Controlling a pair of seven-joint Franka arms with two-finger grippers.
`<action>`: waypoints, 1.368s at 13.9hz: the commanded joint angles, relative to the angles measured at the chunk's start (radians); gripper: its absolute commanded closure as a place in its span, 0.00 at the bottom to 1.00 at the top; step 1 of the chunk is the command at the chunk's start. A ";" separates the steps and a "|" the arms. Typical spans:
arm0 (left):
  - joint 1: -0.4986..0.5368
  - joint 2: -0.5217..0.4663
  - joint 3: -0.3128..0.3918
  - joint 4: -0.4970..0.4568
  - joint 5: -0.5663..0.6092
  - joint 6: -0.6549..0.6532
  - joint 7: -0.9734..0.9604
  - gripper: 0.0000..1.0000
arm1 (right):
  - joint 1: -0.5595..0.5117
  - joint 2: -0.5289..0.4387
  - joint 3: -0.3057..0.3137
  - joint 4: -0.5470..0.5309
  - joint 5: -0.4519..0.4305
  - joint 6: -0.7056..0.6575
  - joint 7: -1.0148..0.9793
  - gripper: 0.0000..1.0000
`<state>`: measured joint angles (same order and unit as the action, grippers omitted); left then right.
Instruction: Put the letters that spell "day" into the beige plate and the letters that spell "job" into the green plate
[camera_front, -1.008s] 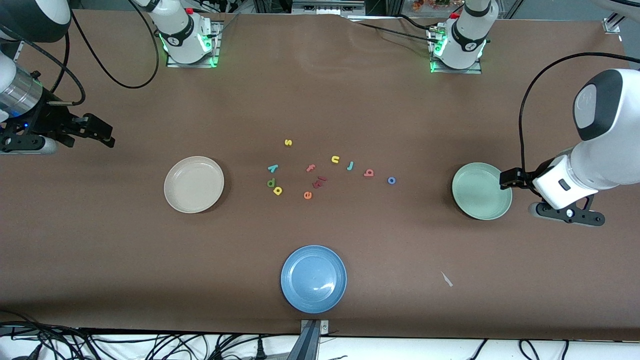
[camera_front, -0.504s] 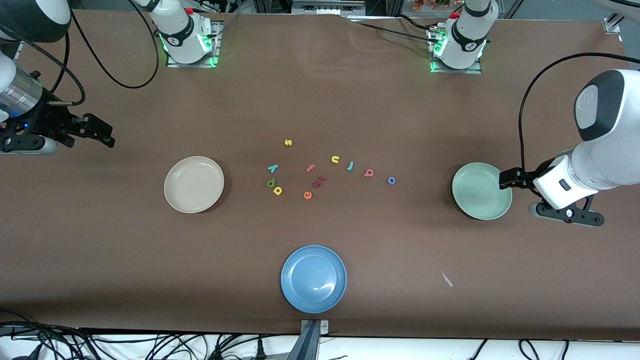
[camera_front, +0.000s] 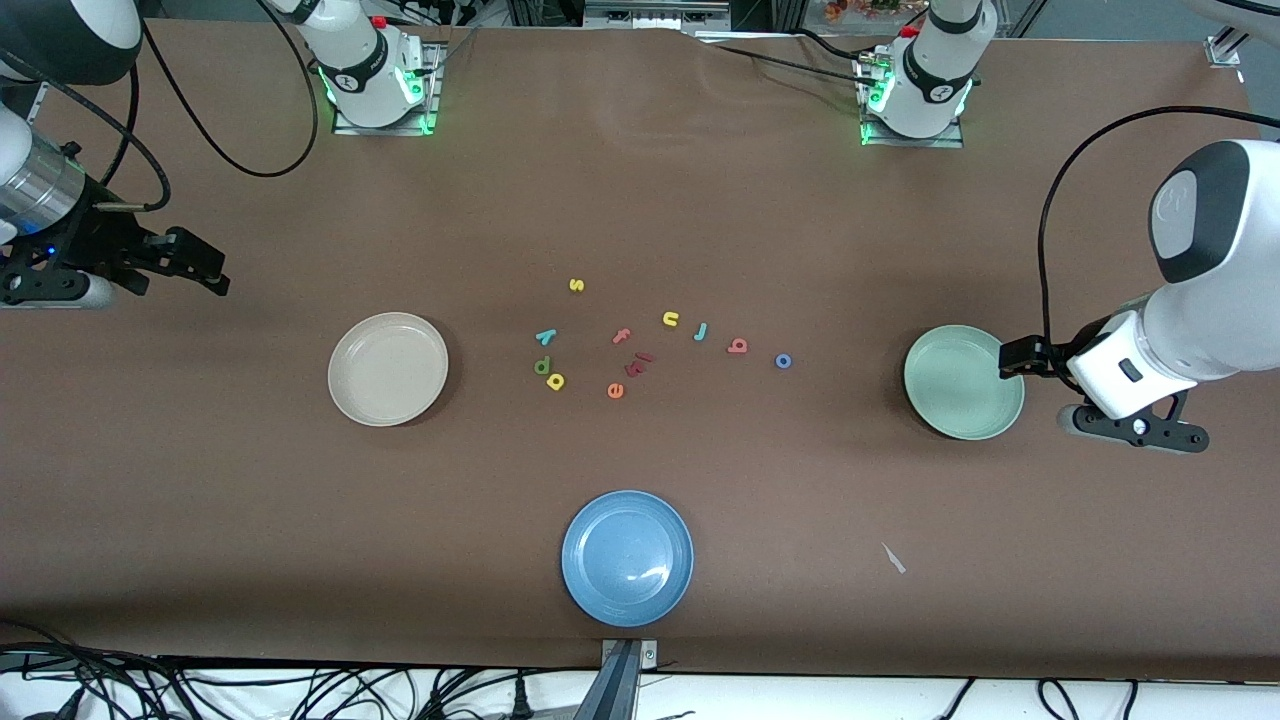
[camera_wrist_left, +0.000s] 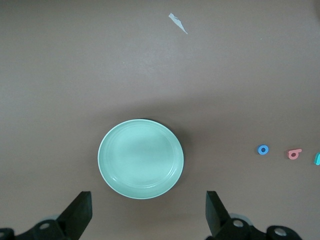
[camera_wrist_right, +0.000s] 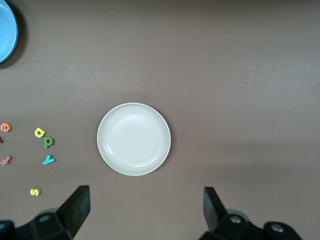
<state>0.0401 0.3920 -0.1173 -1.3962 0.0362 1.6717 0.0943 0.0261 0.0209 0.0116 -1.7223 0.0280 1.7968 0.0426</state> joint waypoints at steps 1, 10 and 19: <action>0.006 -0.005 0.004 -0.010 -0.032 0.013 0.028 0.00 | 0.002 -0.004 0.002 -0.002 -0.013 0.001 0.002 0.00; 0.006 -0.004 0.002 -0.010 -0.032 0.013 0.025 0.00 | 0.003 -0.004 0.004 -0.002 -0.013 0.003 0.003 0.00; 0.006 -0.004 0.002 -0.010 -0.032 0.011 0.018 0.00 | 0.002 -0.009 0.001 0.013 -0.014 -0.019 -0.013 0.00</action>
<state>0.0418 0.3932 -0.1173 -1.3978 0.0362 1.6717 0.0961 0.0279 0.0205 0.0122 -1.7200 0.0276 1.7958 0.0424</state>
